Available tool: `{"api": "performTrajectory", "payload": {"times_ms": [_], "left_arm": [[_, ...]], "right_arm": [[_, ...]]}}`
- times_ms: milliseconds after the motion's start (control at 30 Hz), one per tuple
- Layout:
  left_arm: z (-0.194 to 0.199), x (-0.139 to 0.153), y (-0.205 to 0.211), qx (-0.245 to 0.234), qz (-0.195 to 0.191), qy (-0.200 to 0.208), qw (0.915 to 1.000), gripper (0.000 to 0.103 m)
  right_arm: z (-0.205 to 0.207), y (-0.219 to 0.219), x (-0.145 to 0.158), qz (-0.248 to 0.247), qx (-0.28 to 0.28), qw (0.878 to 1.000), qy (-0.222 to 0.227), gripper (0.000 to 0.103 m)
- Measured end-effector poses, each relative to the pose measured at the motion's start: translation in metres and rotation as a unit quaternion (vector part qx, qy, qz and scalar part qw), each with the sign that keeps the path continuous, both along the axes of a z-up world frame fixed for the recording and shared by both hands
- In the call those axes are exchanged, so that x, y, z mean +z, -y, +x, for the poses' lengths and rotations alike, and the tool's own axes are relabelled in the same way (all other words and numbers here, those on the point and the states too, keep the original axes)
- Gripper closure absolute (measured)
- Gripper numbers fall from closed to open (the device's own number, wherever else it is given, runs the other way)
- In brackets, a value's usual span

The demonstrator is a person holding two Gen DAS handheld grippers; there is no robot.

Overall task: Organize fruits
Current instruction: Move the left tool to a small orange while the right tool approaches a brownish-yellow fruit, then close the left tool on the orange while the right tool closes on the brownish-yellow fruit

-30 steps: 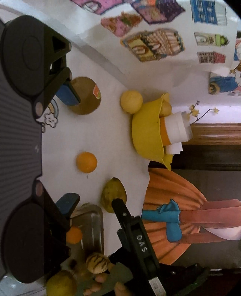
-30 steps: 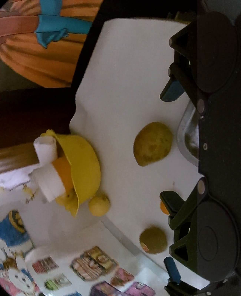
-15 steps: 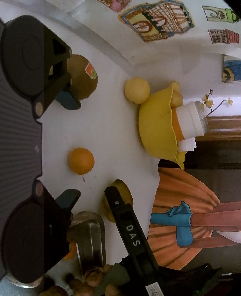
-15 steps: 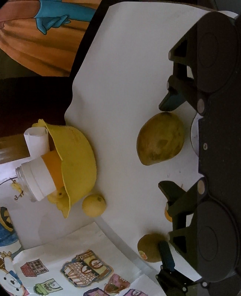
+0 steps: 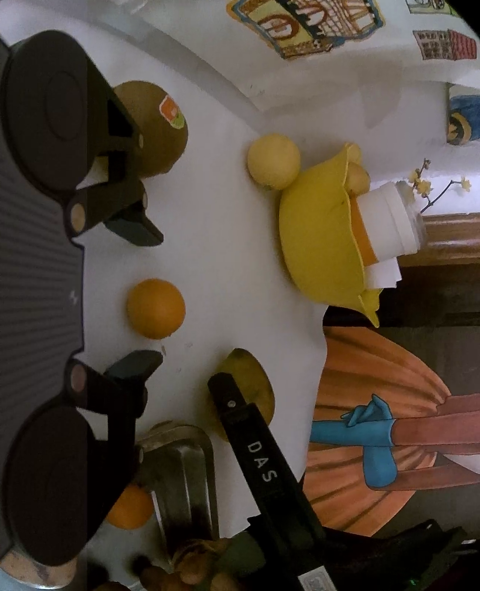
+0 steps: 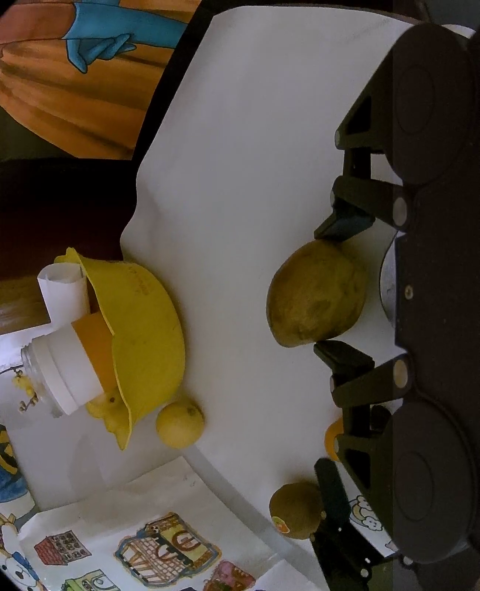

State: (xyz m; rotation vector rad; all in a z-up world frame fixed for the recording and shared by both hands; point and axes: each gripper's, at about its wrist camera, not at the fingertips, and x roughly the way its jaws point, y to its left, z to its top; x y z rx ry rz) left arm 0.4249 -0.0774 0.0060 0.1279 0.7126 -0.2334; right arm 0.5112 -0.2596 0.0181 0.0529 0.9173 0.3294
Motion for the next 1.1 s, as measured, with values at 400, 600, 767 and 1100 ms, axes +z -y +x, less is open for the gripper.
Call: {"api": "performTrajectory", "payload": {"times_ms": [400,600,767,1100], "left_arm": [[0.004,0.0,0.004,0.005,-0.013,-0.007,0.9999,0.06],[0.003,0.0,0.005,0.009,-0.014,-0.006,0.9998,0.065],[0.001,0.001,0.003,0.014,-0.021,-0.009,0.9996,0.066],[-0.007,0.012,-0.008,0.022,-0.048,0.003,0.9986,0.066]], "right_arm": [[0.004,0.001,-0.003,0.009,0.004,1.0,0.005,0.042],[0.003,-0.001,-0.004,0.008,0.002,1.0,0.01,0.044],[-0.002,0.002,-0.006,0.021,-0.009,0.999,0.023,0.044],[-0.009,0.007,-0.009,0.07,-0.009,0.997,0.035,0.045]]}}
